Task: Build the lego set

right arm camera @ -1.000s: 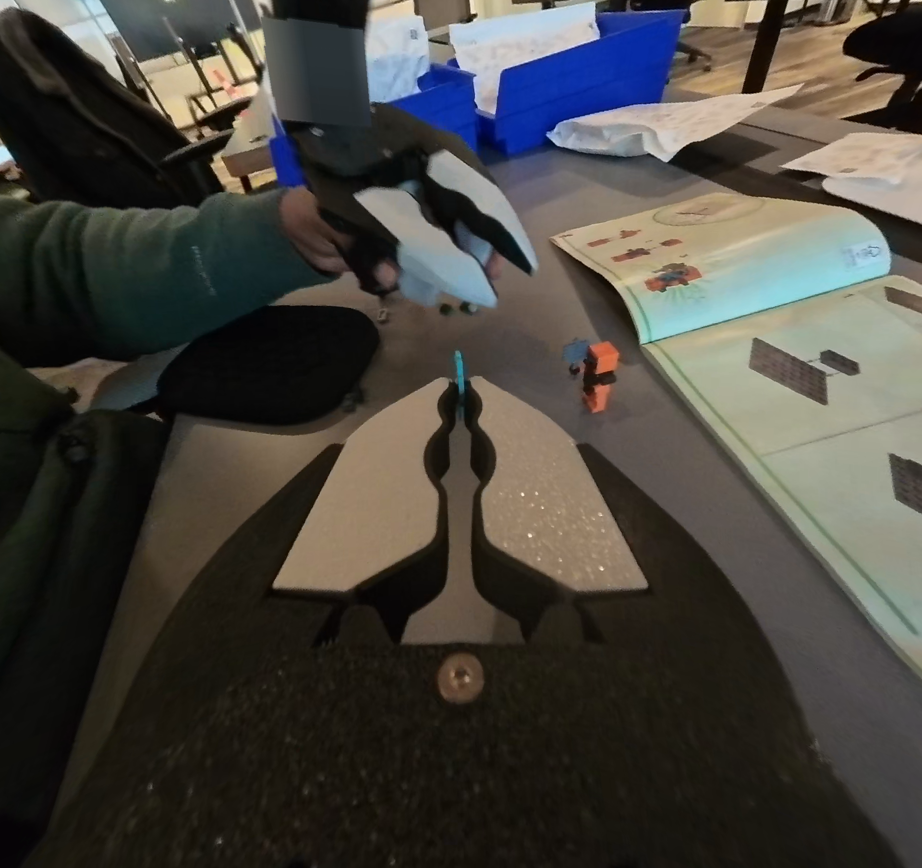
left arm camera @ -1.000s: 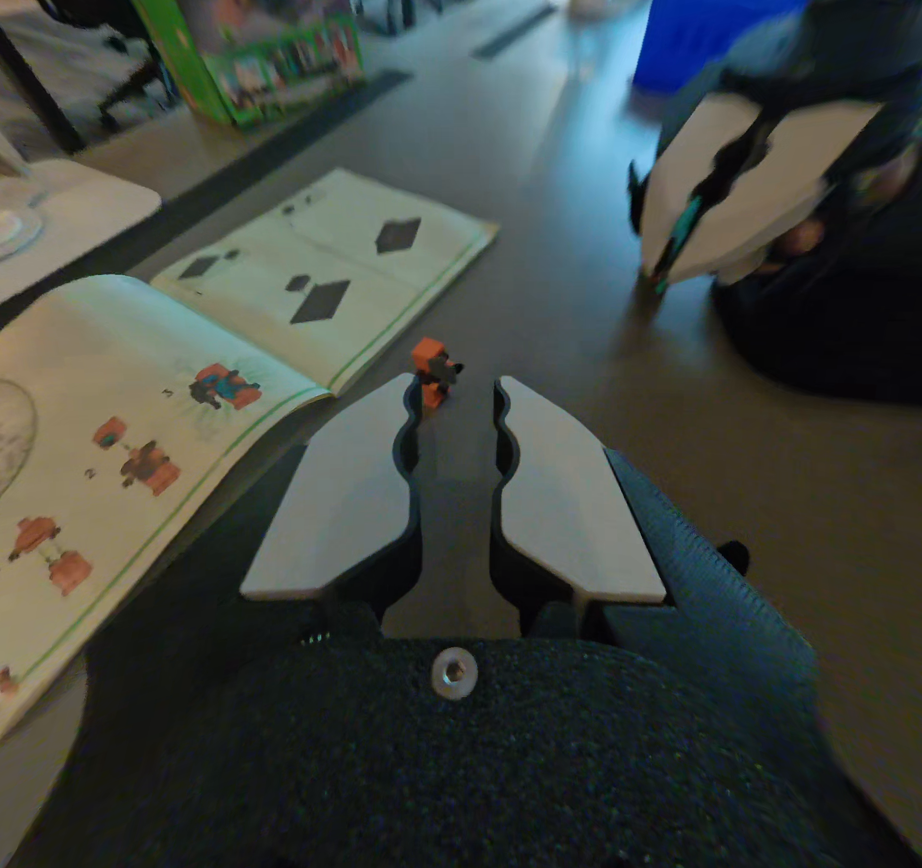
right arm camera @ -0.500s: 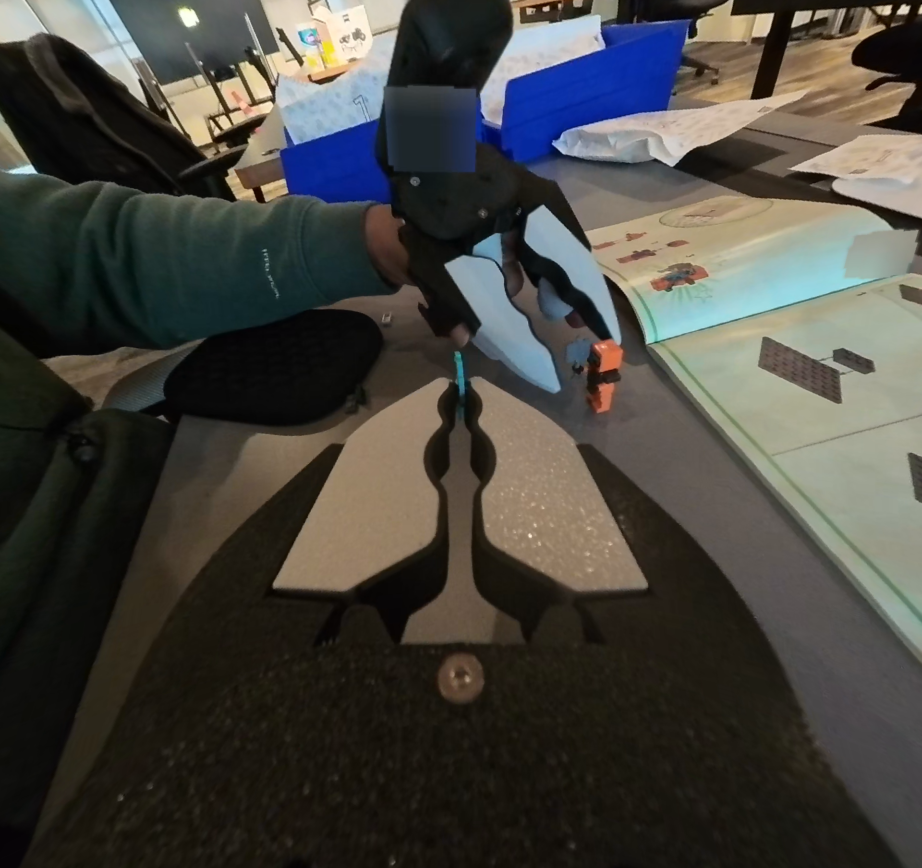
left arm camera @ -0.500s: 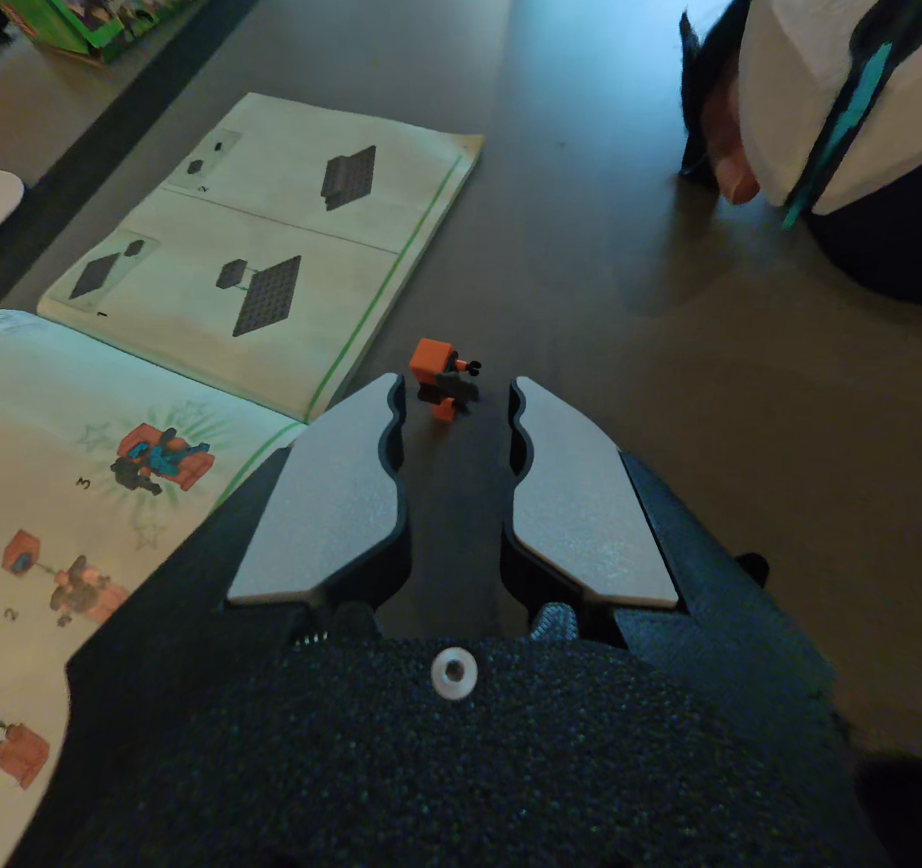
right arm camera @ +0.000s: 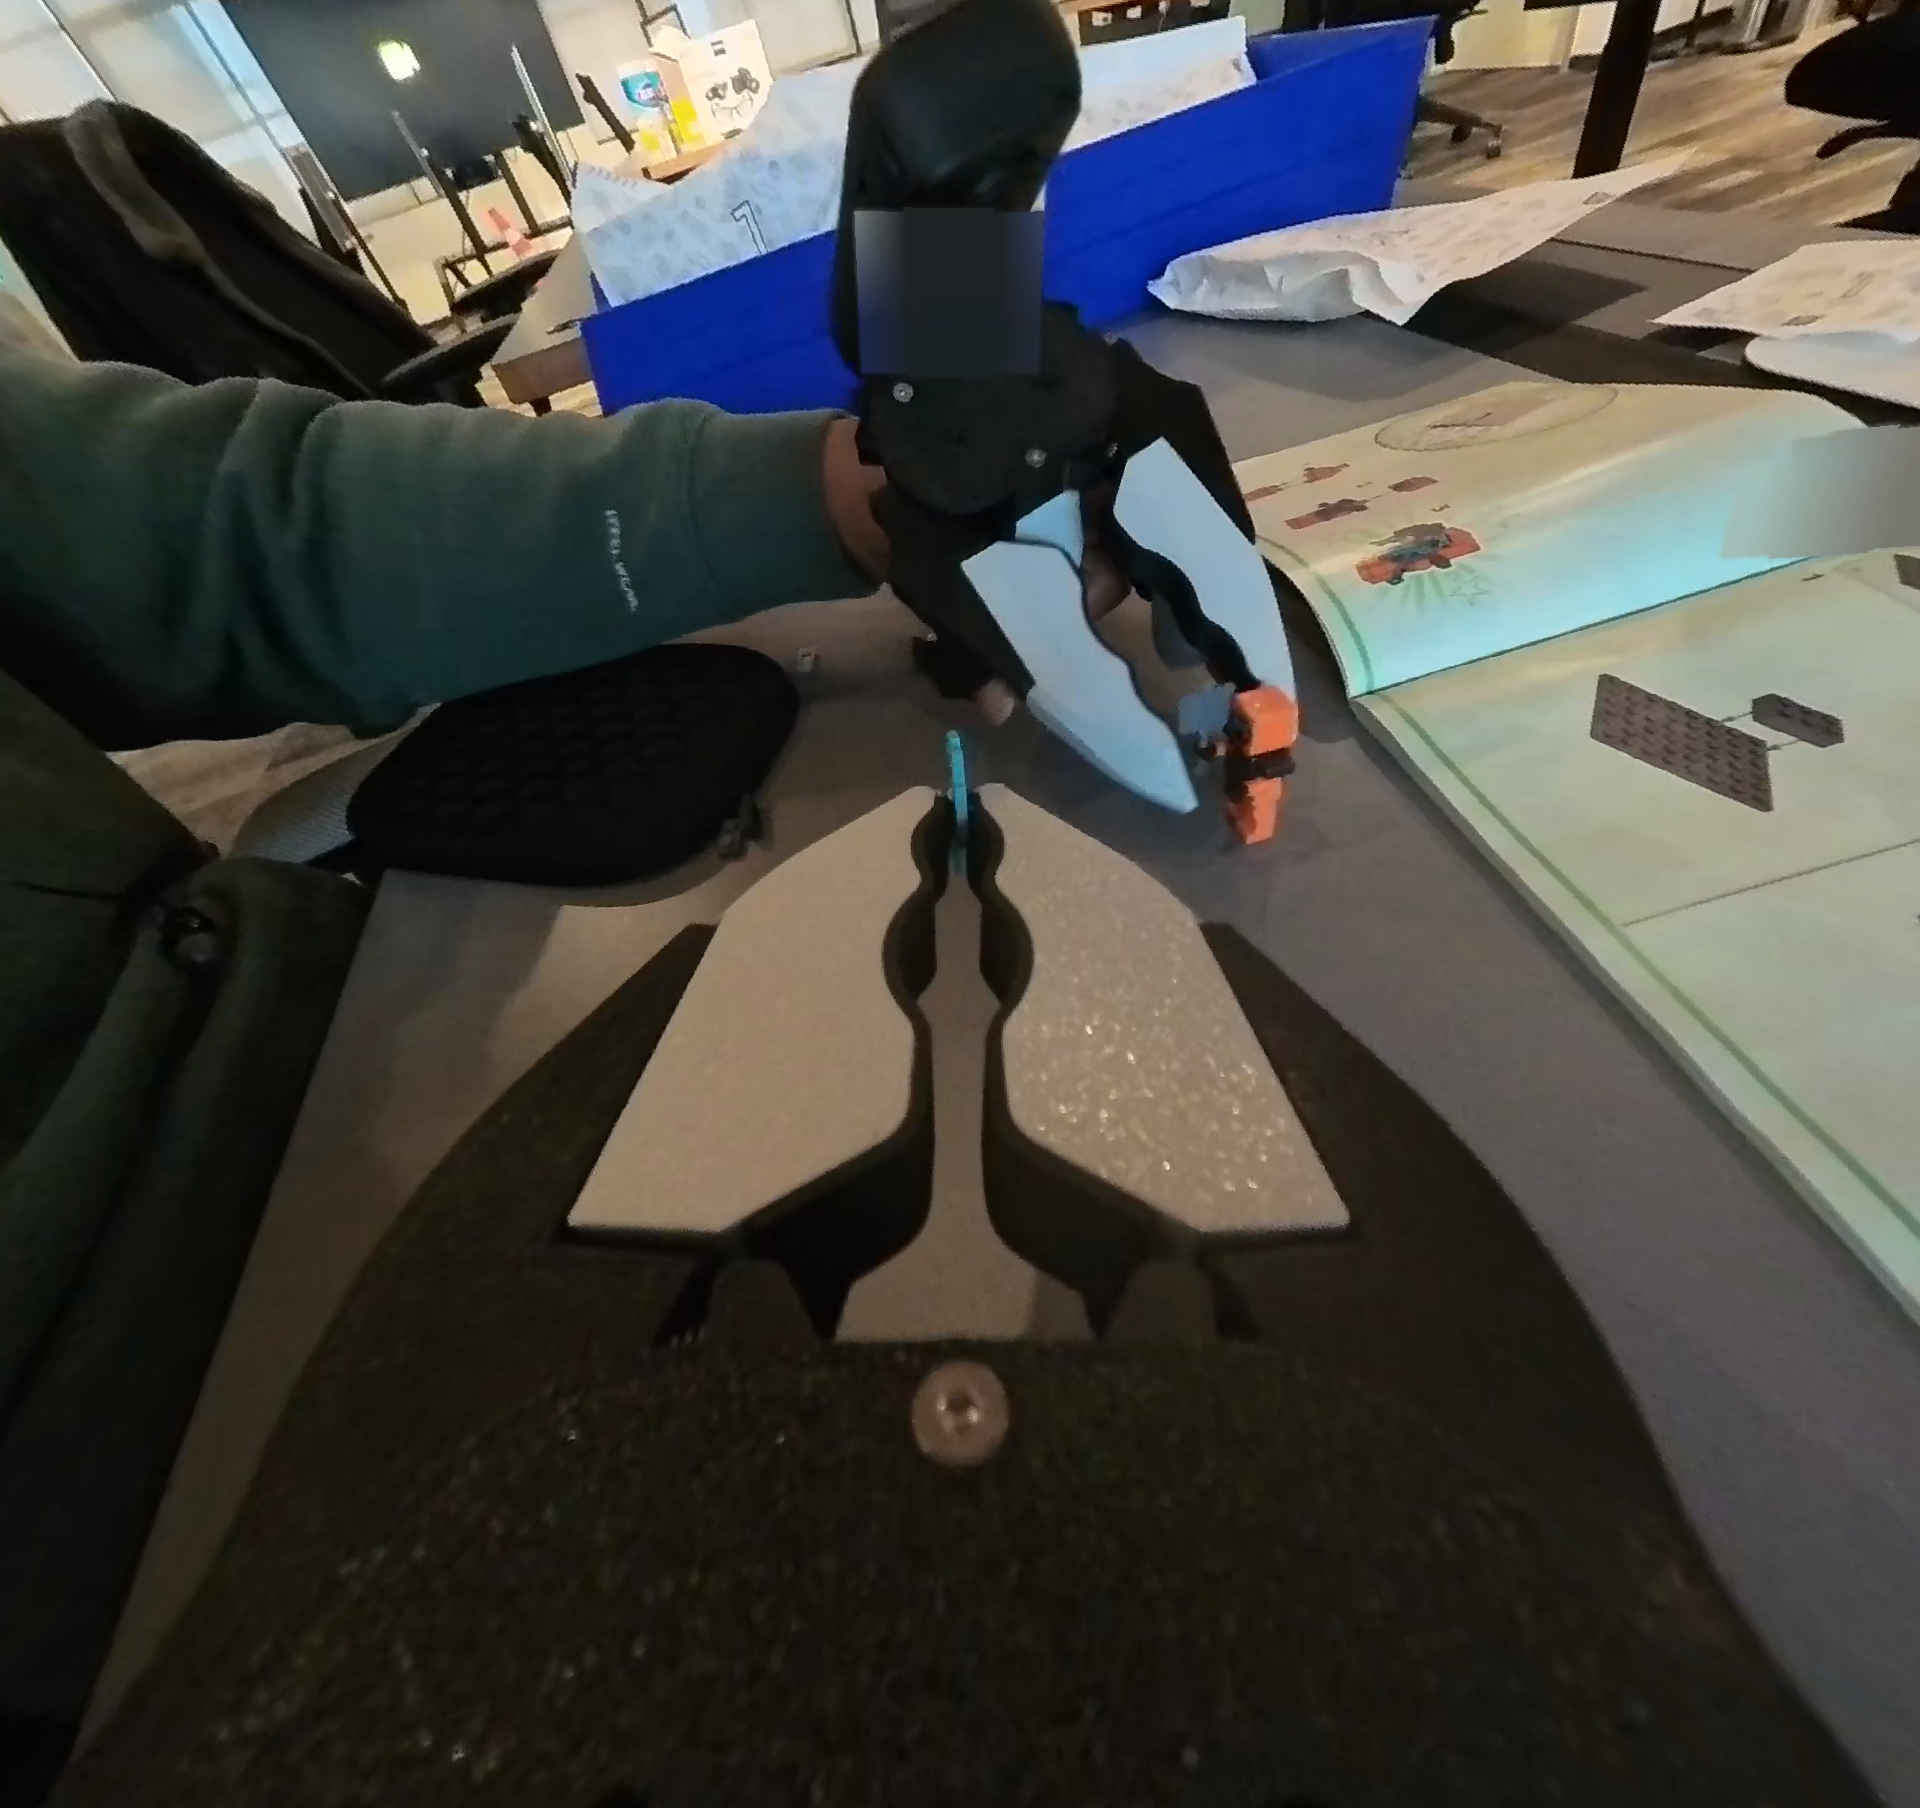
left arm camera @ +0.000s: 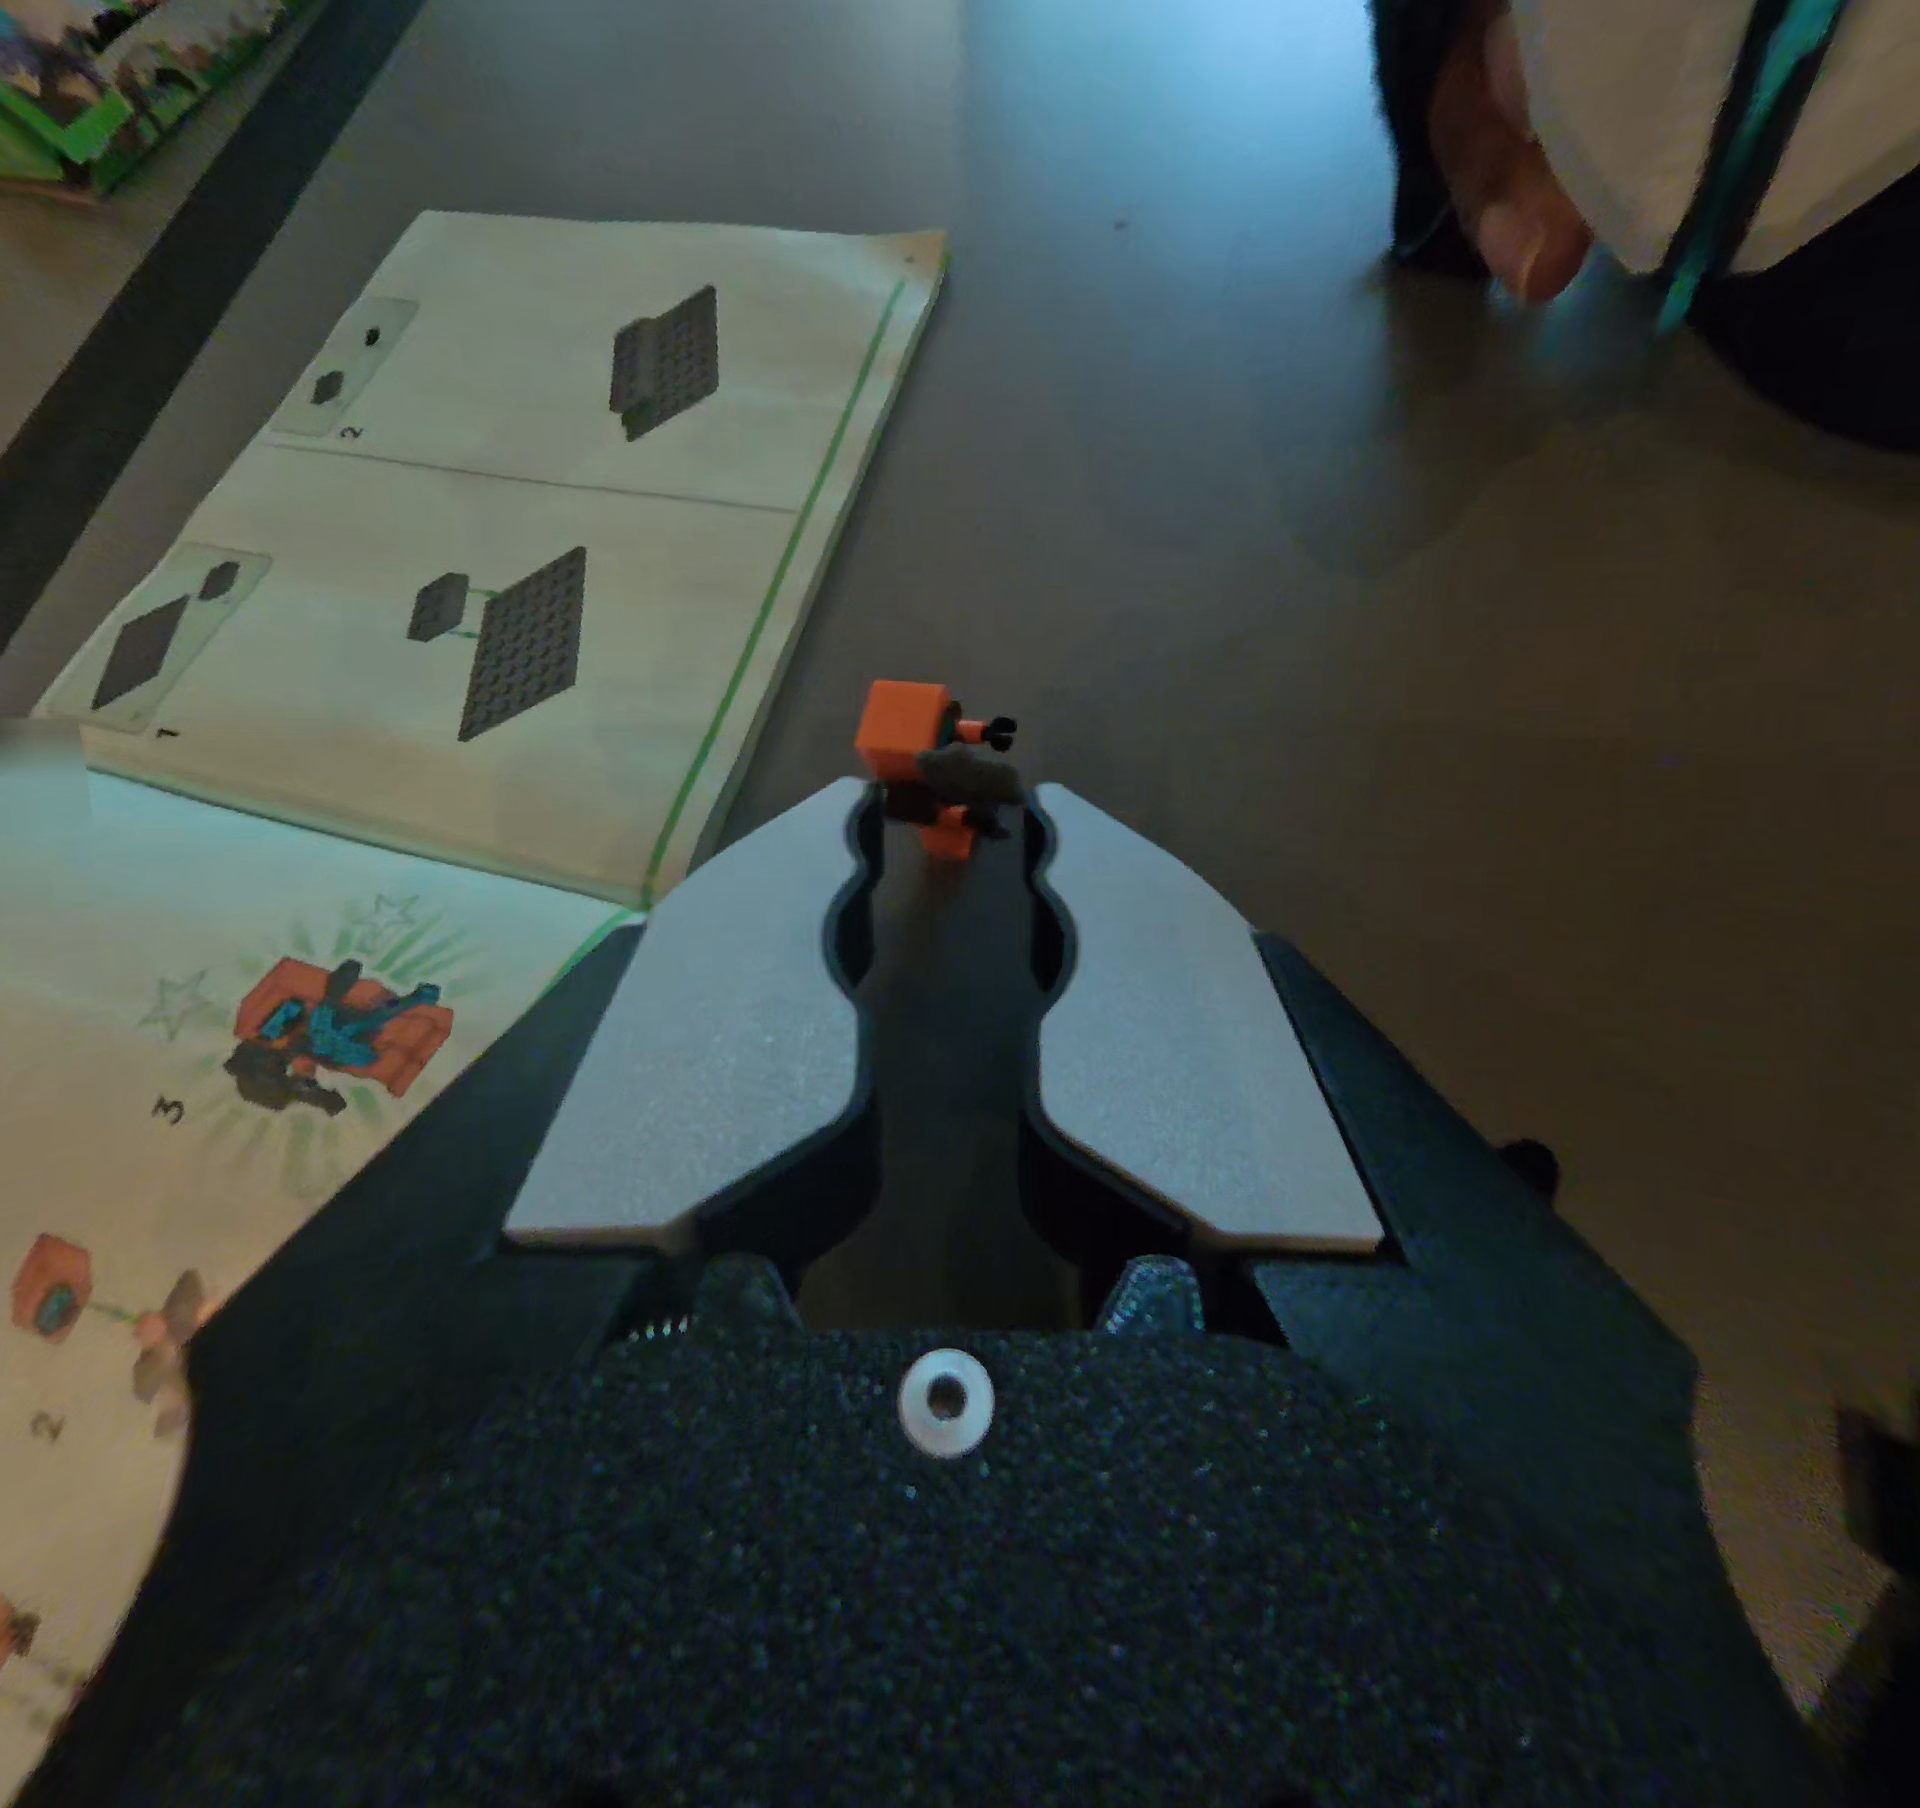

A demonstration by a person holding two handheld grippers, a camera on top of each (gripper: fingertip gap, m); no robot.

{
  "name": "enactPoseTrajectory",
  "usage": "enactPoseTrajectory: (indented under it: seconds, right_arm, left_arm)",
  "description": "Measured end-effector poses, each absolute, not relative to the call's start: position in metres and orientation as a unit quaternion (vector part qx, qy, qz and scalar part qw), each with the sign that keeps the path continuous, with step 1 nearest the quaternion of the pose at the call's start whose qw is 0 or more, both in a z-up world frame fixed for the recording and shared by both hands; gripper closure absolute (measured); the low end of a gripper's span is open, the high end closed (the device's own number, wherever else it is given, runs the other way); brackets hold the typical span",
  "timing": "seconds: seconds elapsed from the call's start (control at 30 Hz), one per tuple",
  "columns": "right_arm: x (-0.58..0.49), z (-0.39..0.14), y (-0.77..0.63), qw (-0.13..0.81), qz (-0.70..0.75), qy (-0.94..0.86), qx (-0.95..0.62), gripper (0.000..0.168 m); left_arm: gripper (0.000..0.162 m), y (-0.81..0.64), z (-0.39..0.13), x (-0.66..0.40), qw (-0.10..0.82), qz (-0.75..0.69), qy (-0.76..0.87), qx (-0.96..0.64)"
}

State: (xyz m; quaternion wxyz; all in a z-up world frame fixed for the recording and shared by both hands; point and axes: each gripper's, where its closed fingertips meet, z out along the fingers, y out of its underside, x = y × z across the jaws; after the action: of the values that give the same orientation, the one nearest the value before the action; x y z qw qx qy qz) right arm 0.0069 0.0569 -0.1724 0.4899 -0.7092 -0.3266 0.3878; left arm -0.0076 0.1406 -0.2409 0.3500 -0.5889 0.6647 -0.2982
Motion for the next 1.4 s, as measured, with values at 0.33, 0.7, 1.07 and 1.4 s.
enactPoseTrajectory:
  seconds: [0.33, 0.7, 1.07, 1.4]
  right_arm:
    - [0.005, -0.175, 0.059, 0.486, 0.387, -0.322, -0.714, 0.166]
    - [0.001, -0.168, 0.057, 0.504, 0.392, -0.325, -0.698, 0.166]
    - [0.0, -0.177, 0.055, 0.482, 0.387, -0.33, -0.713, 0.166]
    - [-0.003, -0.19, 0.056, 0.455, 0.361, -0.352, -0.734, 0.165]
  left_arm:
    - [0.139, 0.126, -0.222, -0.002, 0.359, -0.331, 0.634, -0.6]
    - [0.139, 0.075, -0.192, 0.004, 0.356, -0.346, 0.616, -0.611]
    - [0.139, 0.064, -0.197, 0.005, 0.318, -0.391, 0.557, -0.66]
    - [0.139, 0.056, -0.206, 0.005, 0.28, -0.415, 0.546, -0.673]
